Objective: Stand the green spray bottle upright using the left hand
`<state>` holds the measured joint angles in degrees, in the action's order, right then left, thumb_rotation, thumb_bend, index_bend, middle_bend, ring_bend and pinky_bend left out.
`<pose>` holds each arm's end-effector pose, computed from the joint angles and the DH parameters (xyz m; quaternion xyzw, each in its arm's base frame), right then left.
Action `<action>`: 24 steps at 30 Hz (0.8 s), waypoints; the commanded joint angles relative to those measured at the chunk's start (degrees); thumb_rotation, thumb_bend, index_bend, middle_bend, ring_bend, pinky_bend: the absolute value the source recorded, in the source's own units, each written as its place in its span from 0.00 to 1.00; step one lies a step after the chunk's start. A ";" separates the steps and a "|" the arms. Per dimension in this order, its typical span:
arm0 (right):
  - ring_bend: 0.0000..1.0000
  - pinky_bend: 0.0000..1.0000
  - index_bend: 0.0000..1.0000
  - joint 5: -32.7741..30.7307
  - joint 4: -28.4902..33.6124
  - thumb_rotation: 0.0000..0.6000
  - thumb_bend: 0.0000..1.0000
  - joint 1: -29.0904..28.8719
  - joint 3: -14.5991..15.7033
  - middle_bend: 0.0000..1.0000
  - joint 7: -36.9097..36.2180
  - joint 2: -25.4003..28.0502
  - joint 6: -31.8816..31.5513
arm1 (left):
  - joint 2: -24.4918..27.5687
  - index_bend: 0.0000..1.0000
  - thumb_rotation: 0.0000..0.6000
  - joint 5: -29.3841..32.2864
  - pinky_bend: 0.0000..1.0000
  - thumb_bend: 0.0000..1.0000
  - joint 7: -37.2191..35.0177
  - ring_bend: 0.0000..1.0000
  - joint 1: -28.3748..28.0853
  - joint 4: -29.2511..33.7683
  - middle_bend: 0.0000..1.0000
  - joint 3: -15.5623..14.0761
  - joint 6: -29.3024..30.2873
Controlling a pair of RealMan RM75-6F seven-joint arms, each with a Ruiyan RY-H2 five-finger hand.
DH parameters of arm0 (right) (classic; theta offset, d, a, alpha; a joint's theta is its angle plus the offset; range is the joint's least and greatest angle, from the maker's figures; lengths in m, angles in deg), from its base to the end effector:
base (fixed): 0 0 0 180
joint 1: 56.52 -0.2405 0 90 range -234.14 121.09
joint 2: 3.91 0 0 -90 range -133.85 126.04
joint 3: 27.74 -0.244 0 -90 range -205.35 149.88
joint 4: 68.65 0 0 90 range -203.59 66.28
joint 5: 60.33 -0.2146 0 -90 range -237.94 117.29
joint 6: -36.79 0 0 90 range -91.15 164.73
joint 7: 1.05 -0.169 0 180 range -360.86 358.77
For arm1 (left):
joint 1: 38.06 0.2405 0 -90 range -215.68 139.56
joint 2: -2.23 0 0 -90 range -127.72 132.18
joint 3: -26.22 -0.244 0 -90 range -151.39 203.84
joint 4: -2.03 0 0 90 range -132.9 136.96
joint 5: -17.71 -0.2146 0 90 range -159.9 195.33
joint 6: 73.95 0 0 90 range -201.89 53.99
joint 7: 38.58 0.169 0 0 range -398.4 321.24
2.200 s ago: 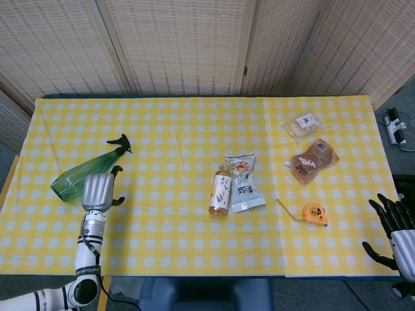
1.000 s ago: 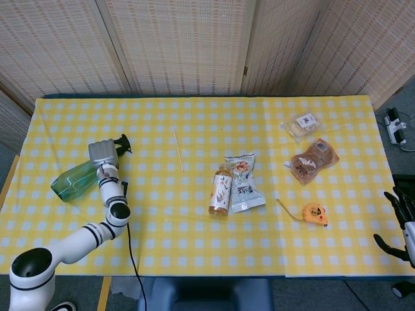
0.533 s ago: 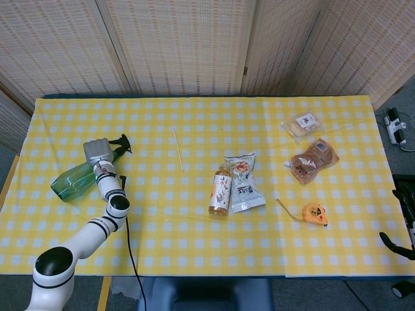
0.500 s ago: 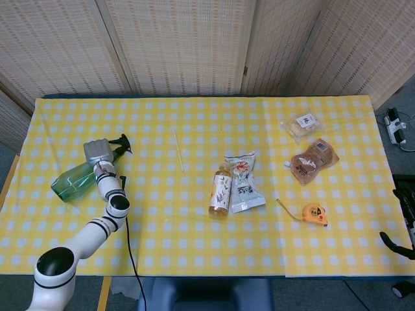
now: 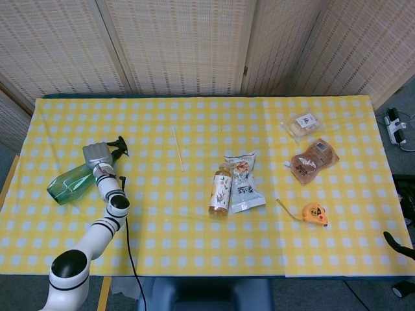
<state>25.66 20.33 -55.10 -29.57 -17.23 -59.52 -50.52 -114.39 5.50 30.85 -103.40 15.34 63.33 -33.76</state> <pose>-0.3411 -0.1670 0.2083 0.5485 -0.4300 0.3894 0.6022 -0.2280 0.5051 0.0003 -0.5533 -0.4472 -0.0655 0.6997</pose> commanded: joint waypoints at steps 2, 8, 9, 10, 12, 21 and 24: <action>0.00 0.00 0.00 0.14 0.11 1.00 0.30 0.00 0.04 0.00 0.24 -0.05 0.03 | -1.09 0.80 1.00 -6.19 1.00 0.50 -1.56 1.00 0.79 -1.62 1.00 -2.98 1.48; 0.00 0.00 0.00 0.71 0.43 1.00 0.30 0.01 0.22 0.00 0.77 -0.17 -0.04 | -0.38 0.88 1.00 -15.09 1.00 0.61 -10.07 1.00 2.65 0.47 1.00 -6.41 6.21; 0.00 0.00 0.00 0.80 0.45 1.00 0.30 0.01 0.24 0.00 0.77 -0.17 -0.06 | 0.18 0.88 1.00 -16.33 1.00 0.61 -11.84 1.00 2.95 1.61 1.00 -6.71 7.57; 0.00 0.00 0.00 0.95 0.47 1.00 0.30 0.01 0.29 0.00 0.77 -0.17 -0.09 | 1.19 0.89 1.00 -17.87 1.00 0.61 -14.16 1.00 3.57 3.67 1.00 -6.99 9.67; 0.00 0.00 0.00 1.31 0.55 1.00 0.30 0.08 0.45 0.00 0.74 -0.09 -0.22 | 3.56 0.89 1.00 -20.69 1.00 0.61 -17.87 1.00 5.07 8.42 1.00 -7.69 14.12; 0.00 0.00 0.00 4.49 1.51 1.00 0.31 1.48 1.09 0.00 -0.24 0.21 -4.12 | 30.93 0.89 1.00 -26.79 1.00 0.62 -27.71 1.00 22.20 63.40 1.00 -4.76 33.60; 0.00 0.00 0.00 5.81 1.41 1.00 0.31 1.75 1.29 0.00 -0.48 0.14 -5.38 | 38.76 0.89 1.00 -29.15 1.00 0.62 -34.47 1.00 27.70 77.57 1.00 -3.69 34.41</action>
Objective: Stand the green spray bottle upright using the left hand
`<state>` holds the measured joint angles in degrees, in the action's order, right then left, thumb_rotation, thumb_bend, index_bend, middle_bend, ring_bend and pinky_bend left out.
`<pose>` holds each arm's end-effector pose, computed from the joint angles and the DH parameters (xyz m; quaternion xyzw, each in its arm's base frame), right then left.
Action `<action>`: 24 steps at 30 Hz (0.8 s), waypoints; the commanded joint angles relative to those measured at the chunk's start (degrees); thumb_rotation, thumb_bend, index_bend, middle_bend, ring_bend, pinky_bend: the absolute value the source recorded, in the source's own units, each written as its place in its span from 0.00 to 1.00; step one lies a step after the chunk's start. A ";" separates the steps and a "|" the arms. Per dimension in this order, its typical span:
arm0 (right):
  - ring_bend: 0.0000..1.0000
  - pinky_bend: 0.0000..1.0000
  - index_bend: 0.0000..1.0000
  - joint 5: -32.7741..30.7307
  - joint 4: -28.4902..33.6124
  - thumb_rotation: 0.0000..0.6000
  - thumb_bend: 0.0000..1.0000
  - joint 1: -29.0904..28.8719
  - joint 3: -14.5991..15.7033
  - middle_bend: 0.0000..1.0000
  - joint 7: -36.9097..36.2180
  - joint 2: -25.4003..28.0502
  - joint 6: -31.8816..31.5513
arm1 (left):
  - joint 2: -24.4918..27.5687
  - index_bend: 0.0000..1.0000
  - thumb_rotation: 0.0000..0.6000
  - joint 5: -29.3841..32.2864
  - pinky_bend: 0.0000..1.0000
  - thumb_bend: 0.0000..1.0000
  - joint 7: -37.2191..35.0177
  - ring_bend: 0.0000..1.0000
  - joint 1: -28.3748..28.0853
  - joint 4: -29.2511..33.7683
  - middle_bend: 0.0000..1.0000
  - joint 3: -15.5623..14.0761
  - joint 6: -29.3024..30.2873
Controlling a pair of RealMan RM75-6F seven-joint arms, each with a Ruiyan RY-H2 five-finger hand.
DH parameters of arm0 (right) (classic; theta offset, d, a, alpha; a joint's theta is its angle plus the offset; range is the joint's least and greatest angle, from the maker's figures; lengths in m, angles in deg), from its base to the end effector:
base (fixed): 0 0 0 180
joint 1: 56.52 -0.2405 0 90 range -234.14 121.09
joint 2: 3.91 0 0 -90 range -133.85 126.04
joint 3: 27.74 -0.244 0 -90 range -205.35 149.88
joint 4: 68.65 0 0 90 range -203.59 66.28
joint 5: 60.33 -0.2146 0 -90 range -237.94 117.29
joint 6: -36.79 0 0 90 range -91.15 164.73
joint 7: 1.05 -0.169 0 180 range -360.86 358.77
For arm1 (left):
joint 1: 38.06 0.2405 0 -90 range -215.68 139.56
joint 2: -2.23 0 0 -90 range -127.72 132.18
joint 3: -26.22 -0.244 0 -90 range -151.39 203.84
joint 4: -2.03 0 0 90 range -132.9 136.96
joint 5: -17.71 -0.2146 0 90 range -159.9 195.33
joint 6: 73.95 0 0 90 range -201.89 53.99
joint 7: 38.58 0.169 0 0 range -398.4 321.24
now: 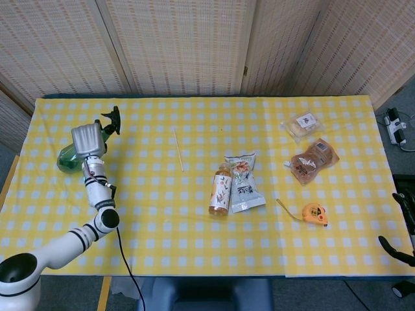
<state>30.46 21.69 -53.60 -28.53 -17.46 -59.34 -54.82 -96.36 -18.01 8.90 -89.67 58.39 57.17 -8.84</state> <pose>-0.3240 -0.1555 0.2061 0.5605 -0.4153 0.4173 0.5824 -0.1732 0.4821 0.0672 -0.5279 -0.3541 -0.2778 0.7202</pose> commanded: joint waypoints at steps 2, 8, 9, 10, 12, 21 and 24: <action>0.00 0.00 0.00 1.15 0.05 1.00 0.31 0.23 0.27 0.00 0.10 -0.24 -1.15 | 23.52 0.89 1.00 -5.71 1.00 0.62 -15.89 1.00 16.02 39.29 1.00 3.28 9.30; 0.00 0.00 0.00 2.27 -0.01 1.00 0.30 -0.45 0.77 0.00 1.15 -0.64 -0.14 | 27.86 0.89 1.00 -3.47 1.00 0.62 -26.27 1.00 19.81 47.72 1.00 6.15 8.55; 0.00 0.00 0.00 2.31 -0.02 1.00 0.30 -0.53 0.80 0.00 1.33 -0.73 -0.02 | 28.53 0.89 1.00 -2.90 1.00 0.62 -28.02 1.00 20.30 48.77 1.00 6.66 8.22; 0.00 0.00 0.00 2.34 -0.01 1.00 0.30 -0.57 0.83 0.00 1.42 -0.77 0.04 | 28.92 0.89 1.00 -2.68 1.00 0.62 -29.13 1.00 20.57 49.22 1.00 6.96 8.19; 0.00 0.00 0.00 2.31 -0.08 1.00 0.31 -0.60 0.85 0.00 1.62 -0.85 0.10 | 29.55 0.89 1.00 -1.94 1.00 0.62 -30.83 1.00 20.90 49.74 1.00 7.39 8.07; 0.00 0.00 0.00 2.43 -0.09 1.00 0.31 -0.51 1.01 0.00 1.57 -0.79 -0.18 | 31.93 0.89 1.00 5.35 1.00 0.63 -36.70 1.00 21.53 51.52 1.00 6.53 2.90; 0.00 0.00 0.00 2.59 -0.06 1.00 0.30 -0.42 1.11 0.00 1.59 -0.76 -0.40 | 31.25 0.89 1.00 4.43 1.00 0.63 -36.96 1.00 21.00 50.91 1.00 4.85 2.83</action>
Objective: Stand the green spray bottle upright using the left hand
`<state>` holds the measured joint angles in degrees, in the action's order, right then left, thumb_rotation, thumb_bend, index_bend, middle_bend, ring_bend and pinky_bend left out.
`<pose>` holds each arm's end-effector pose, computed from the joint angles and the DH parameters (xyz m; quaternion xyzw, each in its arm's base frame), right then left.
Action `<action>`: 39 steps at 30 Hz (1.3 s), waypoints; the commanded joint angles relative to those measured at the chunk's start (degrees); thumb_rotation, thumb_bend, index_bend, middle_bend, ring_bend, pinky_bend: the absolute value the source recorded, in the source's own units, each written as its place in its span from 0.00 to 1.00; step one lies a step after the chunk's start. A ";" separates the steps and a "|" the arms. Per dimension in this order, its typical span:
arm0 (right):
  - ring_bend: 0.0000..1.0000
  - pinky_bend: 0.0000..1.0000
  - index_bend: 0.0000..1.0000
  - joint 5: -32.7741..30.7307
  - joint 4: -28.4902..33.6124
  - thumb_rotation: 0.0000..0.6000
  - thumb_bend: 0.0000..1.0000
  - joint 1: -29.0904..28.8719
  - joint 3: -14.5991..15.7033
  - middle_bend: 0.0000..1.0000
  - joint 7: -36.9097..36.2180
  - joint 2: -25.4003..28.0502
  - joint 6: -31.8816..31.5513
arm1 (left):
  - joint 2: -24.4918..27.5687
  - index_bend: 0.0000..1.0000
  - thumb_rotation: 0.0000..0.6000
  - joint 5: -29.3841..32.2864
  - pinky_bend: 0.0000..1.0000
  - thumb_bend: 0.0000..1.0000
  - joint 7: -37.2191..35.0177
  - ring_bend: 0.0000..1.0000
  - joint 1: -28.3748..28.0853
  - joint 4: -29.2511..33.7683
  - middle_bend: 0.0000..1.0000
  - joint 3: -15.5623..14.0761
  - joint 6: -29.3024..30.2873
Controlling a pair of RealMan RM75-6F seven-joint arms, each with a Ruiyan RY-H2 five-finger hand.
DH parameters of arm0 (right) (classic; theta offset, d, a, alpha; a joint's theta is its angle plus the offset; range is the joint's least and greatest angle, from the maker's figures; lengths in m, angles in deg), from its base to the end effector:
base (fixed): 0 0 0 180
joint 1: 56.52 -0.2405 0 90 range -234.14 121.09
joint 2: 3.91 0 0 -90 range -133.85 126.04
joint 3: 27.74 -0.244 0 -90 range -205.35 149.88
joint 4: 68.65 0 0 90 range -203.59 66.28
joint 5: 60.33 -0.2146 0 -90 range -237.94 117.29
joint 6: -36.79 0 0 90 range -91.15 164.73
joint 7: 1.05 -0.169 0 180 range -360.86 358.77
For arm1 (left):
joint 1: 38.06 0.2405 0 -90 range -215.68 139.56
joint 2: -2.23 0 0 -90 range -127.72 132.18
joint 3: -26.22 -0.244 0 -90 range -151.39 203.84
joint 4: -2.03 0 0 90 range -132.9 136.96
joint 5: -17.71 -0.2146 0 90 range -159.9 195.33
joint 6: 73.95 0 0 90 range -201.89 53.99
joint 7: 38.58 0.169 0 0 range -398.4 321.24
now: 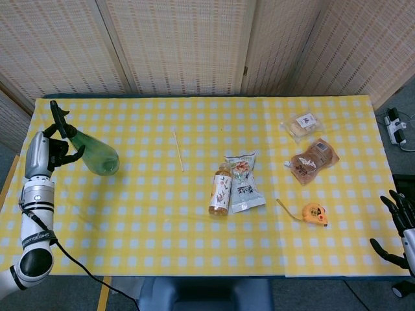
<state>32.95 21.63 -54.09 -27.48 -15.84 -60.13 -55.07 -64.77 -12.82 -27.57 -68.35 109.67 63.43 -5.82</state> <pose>-0.3174 -0.1544 0.1958 0.5810 -0.4082 0.4166 0.5677 -0.1701 0.3867 0.1737 -0.3652 -0.5723 -0.5227 0.5157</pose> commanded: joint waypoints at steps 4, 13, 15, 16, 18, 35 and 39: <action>0.00 0.00 0.00 -0.04 -0.15 1.00 0.31 0.33 0.06 0.00 -0.21 0.01 -0.60 | -2.15 0.89 1.00 -4.50 1.00 0.63 -1.17 1.00 -0.63 -1.09 1.00 -4.47 1.07; 0.00 0.00 0.00 0.10 -0.31 1.00 0.30 0.84 0.30 0.00 0.03 -0.10 -1.30 | -6.73 0.89 1.00 -10.34 1.00 0.63 -3.08 1.00 -1.50 -6.68 1.00 -9.16 2.37; 0.00 0.00 0.00 0.05 -0.28 1.00 0.30 0.92 0.39 0.00 0.19 -0.14 -1.27 | -7.68 0.89 1.00 -11.10 1.00 0.64 -3.72 1.00 -1.55 -8.00 1.00 -10.06 2.11; 0.00 0.00 0.00 0.03 -0.28 1.00 0.30 0.97 0.41 0.00 0.24 -0.15 -1.32 | -8.07 0.89 1.00 -11.36 1.00 0.64 -3.94 1.00 -1.64 -8.62 1.00 -10.35 1.98; 0.00 0.00 0.00 -0.02 -0.26 1.00 0.31 1.08 0.40 0.00 0.19 -0.11 -1.47 | -8.80 0.89 1.00 -11.48 1.00 0.64 -4.32 1.00 -1.93 -9.86 1.00 -10.71 1.54; 0.00 0.00 0.00 -0.52 0.04 1.00 0.30 1.01 0.46 0.00 0.71 0.05 -0.71 | -9.58 0.64 1.00 -12.43 1.00 0.32 -5.55 1.00 -2.40 -13.08 1.00 -12.05 -0.40; 0.00 0.00 0.00 -0.84 0.52 1.00 0.30 1.03 0.51 0.00 1.28 0.19 -0.36 | -9.23 0.53 1.00 -12.28 1.00 0.24 -6.29 1.00 -2.45 -13.00 1.00 -11.86 -1.14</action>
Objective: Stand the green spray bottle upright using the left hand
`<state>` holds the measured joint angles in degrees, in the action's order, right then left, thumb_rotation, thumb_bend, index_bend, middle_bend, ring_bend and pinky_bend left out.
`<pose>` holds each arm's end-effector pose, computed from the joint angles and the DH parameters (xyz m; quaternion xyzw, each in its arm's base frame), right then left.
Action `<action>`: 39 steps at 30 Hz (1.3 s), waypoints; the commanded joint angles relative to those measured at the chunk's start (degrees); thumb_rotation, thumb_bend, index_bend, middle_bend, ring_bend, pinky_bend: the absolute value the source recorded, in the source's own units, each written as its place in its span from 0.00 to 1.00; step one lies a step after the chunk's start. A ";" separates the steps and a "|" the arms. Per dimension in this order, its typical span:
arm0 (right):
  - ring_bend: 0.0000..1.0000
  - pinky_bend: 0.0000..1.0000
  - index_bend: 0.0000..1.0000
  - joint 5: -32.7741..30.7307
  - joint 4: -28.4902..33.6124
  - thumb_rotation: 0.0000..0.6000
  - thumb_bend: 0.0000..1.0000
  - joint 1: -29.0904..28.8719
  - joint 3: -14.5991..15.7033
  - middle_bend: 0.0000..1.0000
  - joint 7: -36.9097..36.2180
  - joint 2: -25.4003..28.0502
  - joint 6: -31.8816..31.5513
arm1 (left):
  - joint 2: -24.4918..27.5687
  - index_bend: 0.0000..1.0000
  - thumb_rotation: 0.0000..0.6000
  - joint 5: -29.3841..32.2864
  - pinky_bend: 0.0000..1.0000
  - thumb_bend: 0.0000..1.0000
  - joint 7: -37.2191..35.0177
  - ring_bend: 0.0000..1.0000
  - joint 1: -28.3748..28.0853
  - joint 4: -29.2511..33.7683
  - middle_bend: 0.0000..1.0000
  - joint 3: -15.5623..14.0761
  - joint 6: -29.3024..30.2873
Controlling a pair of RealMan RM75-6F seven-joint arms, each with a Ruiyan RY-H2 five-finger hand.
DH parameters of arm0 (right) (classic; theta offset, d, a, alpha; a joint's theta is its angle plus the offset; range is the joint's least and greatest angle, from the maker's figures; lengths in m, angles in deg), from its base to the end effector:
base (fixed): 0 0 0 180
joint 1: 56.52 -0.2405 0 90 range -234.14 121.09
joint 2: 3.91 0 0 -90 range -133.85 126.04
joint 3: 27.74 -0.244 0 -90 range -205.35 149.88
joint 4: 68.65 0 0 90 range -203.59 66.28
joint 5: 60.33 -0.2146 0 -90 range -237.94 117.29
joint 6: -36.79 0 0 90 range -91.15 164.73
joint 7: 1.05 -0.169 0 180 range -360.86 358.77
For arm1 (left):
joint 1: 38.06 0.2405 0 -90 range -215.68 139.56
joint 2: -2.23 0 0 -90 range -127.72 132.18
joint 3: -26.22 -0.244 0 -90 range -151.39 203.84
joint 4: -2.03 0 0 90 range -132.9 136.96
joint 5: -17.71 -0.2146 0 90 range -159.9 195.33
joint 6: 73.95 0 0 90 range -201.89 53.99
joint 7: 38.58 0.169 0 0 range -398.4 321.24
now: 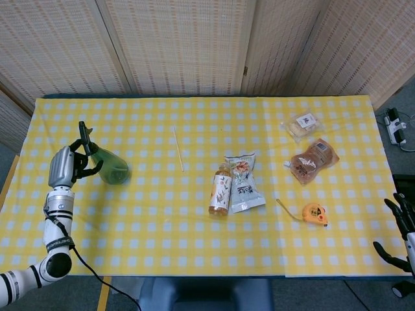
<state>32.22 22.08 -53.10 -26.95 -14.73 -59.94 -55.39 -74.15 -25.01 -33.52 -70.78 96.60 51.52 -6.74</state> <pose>-0.3208 -0.1469 0.1967 0.5766 -0.4117 0.4047 0.5782 -0.1990 0.3879 0.1102 -0.4277 -0.5520 -0.4960 0.5161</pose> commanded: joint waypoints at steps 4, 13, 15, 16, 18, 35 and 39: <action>0.00 0.00 0.00 -0.25 0.16 1.00 0.30 0.21 -0.02 0.00 0.23 0.00 -0.20 | 0.54 0.40 1.00 -0.26 1.00 0.19 -0.61 1.00 0.02 0.24 1.00 -0.14 -0.68; 0.00 0.00 0.00 -0.01 0.11 1.00 0.30 0.33 0.06 0.00 0.05 0.11 -0.38 | 1.84 0.29 1.00 1.13 1.00 0.15 -0.49 1.00 -0.04 1.31 1.00 -0.14 -1.66; 0.00 0.00 0.00 0.09 0.10 1.00 0.31 0.35 0.10 0.00 0.06 0.12 -0.41 | 2.05 0.29 1.00 1.22 1.00 0.15 -0.47 1.00 -0.02 1.45 1.00 -0.14 -1.52; 0.00 0.00 0.00 0.12 0.09 1.00 0.31 0.37 0.11 0.00 0.04 0.12 -0.44 | 2.12 0.30 1.00 1.21 1.00 0.15 -0.46 1.00 0.01 1.47 1.00 -0.18 -1.46; 0.00 0.00 0.00 0.14 0.05 1.00 0.30 0.39 0.12 0.00 0.00 0.13 -0.47 | 2.29 0.30 1.00 1.32 1.00 0.15 -0.58 1.00 0.09 1.55 1.00 -0.18 -1.39; 0.00 0.00 0.00 1.15 0.49 1.00 0.30 0.25 0.75 0.00 1.08 0.09 0.02 | 6.55 0.34 1.00 -15.82 1.00 0.13 -12.35 1.00 8.51 -6.75 1.00 -8.54 1.62; 0.00 0.00 0.00 1.19 0.55 1.00 0.31 -0.03 0.74 0.00 1.46 -0.11 0.46 | 7.59 0.39 1.00 -32.17 1.00 0.13 -19.83 1.00 14.37 -11.20 1.00 -14.64 11.72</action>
<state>33.43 22.62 -53.06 -26.20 -13.35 -60.00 -55.00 -68.62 -43.11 -45.48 -62.42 89.83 43.03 -2.98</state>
